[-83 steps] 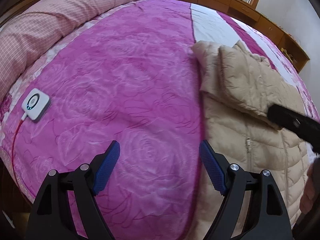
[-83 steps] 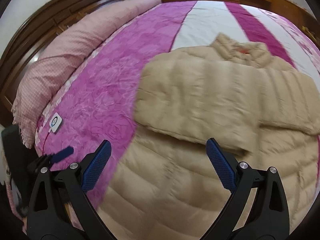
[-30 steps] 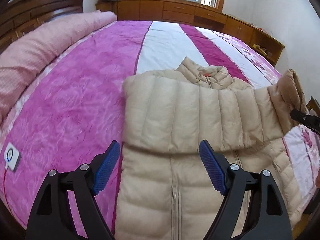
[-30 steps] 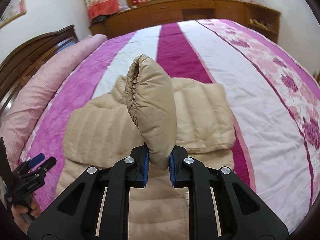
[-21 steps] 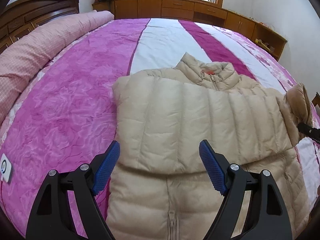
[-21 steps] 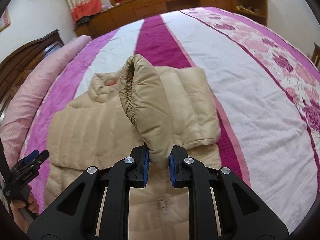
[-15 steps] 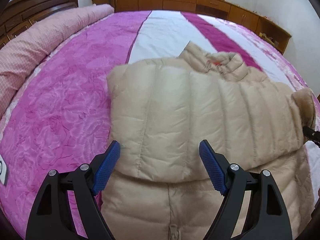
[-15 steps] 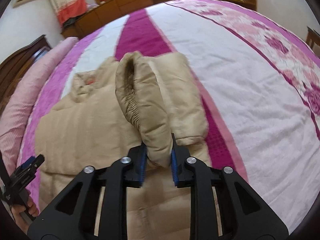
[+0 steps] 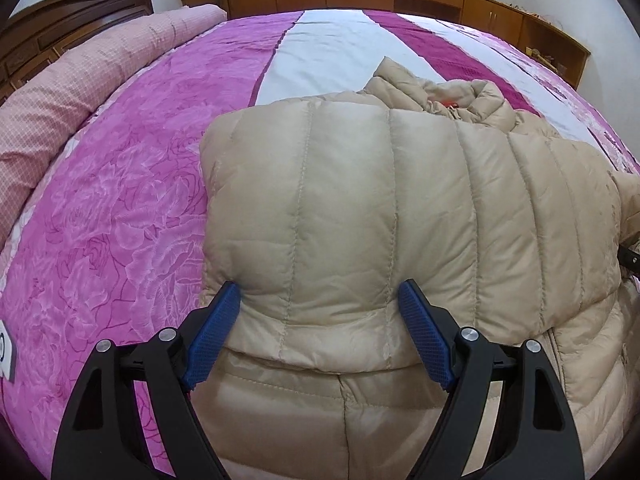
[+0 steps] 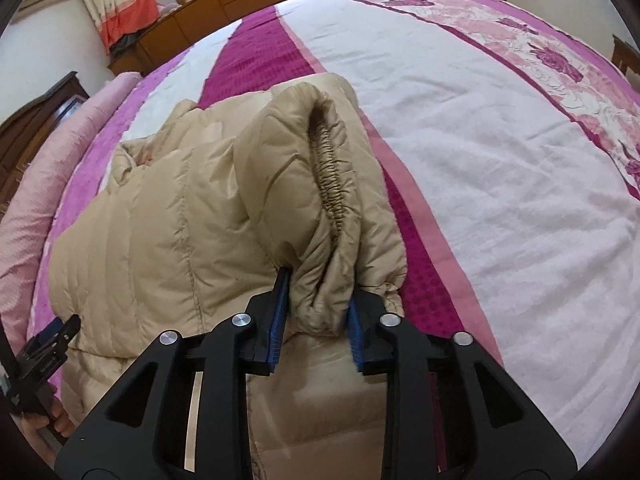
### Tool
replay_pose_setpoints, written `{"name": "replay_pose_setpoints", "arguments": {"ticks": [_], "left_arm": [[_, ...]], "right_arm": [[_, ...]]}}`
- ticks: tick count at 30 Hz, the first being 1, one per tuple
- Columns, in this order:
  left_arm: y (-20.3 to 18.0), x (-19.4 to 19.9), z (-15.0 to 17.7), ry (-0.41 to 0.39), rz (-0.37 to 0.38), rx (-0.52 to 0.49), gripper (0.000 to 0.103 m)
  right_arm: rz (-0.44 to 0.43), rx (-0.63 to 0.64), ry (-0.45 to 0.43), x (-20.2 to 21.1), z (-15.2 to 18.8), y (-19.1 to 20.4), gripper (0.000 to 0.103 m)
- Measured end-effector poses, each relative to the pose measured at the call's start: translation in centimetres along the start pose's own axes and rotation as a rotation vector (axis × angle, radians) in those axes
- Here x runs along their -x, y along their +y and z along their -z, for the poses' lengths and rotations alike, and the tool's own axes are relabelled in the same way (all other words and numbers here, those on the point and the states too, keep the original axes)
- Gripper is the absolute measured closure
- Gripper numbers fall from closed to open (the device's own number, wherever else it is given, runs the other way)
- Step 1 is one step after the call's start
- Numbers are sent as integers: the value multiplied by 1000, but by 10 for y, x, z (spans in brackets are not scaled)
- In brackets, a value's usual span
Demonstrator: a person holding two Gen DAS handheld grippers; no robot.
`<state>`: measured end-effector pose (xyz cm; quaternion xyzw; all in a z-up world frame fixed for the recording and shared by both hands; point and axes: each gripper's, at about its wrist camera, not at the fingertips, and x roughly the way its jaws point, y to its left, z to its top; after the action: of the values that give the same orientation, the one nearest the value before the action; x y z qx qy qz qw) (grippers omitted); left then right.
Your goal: Fold large clothes
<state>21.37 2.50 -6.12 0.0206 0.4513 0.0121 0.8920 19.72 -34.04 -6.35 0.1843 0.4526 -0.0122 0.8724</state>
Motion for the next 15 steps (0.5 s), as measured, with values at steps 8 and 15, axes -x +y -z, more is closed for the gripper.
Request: {"name": "replay_pose_setpoints", "arguments": {"ticks": [8, 15], "left_arm": [[23, 33, 12, -24, 44, 47, 24], [40, 66, 45, -12, 57, 41, 24]], "right_arm": [[-44, 34, -36, 41, 10, -3, 43], [-73, 61, -20, 81, 40, -19, 39]]}}
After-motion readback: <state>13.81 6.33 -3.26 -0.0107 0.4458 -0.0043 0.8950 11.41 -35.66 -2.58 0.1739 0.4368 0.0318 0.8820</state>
